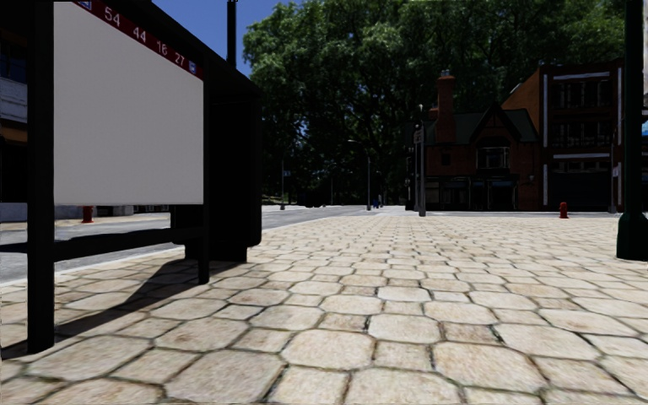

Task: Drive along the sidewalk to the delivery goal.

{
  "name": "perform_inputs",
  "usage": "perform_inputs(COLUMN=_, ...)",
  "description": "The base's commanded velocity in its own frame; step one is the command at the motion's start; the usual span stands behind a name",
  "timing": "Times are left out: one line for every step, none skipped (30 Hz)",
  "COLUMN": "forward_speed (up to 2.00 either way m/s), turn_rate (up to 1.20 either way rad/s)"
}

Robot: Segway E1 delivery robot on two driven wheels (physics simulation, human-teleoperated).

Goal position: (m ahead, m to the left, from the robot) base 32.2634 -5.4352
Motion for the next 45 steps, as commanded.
perform_inputs(forward_speed=2.00, turn_rate=-0.39)
perform_inputs(forward_speed=2.00, turn_rate=-0.39)
perform_inputs(forward_speed=2.00, turn_rate=-0.39)
perform_inputs(forward_speed=2.00, turn_rate=-0.39)
perform_inputs(forward_speed=2.00, turn_rate=-0.39)
perform_inputs(forward_speed=2.00, turn_rate=-0.39)
perform_inputs(forward_speed=2.00, turn_rate=-0.39)
perform_inputs(forward_speed=2.00, turn_rate=-0.39)
perform_inputs(forward_speed=2.00, turn_rate=-0.39)
perform_inputs(forward_speed=2.00, turn_rate=-0.39)
perform_inputs(forward_speed=2.00, turn_rate=-0.39)
perform_inputs(forward_speed=2.00, turn_rate=-0.39)
perform_inputs(forward_speed=2.00, turn_rate=-0.39)
perform_inputs(forward_speed=2.00, turn_rate=-0.39)
perform_inputs(forward_speed=2.00, turn_rate=-0.39)
perform_inputs(forward_speed=2.00, turn_rate=-0.39)
perform_inputs(forward_speed=2.00, turn_rate=-0.37)
perform_inputs(forward_speed=2.00, turn_rate=0.00)
perform_inputs(forward_speed=2.00, turn_rate=0.00)
perform_inputs(forward_speed=2.00, turn_rate=0.00)
perform_inputs(forward_speed=2.00, turn_rate=0.00)
perform_inputs(forward_speed=2.00, turn_rate=0.00)
perform_inputs(forward_speed=2.00, turn_rate=0.00)
perform_inputs(forward_speed=2.00, turn_rate=0.00)
perform_inputs(forward_speed=2.00, turn_rate=0.00)
perform_inputs(forward_speed=2.00, turn_rate=0.00)
perform_inputs(forward_speed=2.00, turn_rate=0.00)
perform_inputs(forward_speed=2.00, turn_rate=0.00)
perform_inputs(forward_speed=2.00, turn_rate=0.00)
perform_inputs(forward_speed=2.00, turn_rate=-0.09)
perform_inputs(forward_speed=2.00, turn_rate=-0.09)
perform_inputs(forward_speed=2.00, turn_rate=-0.17)
perform_inputs(forward_speed=2.00, turn_rate=-0.26)
perform_inputs(forward_speed=2.00, turn_rate=-0.29)
perform_inputs(forward_speed=2.00, turn_rate=-0.31)
perform_inputs(forward_speed=2.00, turn_rate=-0.31)
perform_inputs(forward_speed=2.00, turn_rate=-0.31)
perform_inputs(forward_speed=2.00, turn_rate=-0.31)
perform_inputs(forward_speed=2.00, turn_rate=-0.31)
perform_inputs(forward_speed=2.00, turn_rate=-0.32)
perform_inputs(forward_speed=2.00, turn_rate=-0.33)
perform_inputs(forward_speed=2.00, turn_rate=-0.35)
perform_inputs(forward_speed=2.00, turn_rate=-0.35)
perform_inputs(forward_speed=2.00, turn_rate=-0.35)
perform_inputs(forward_speed=2.00, turn_rate=-0.35)
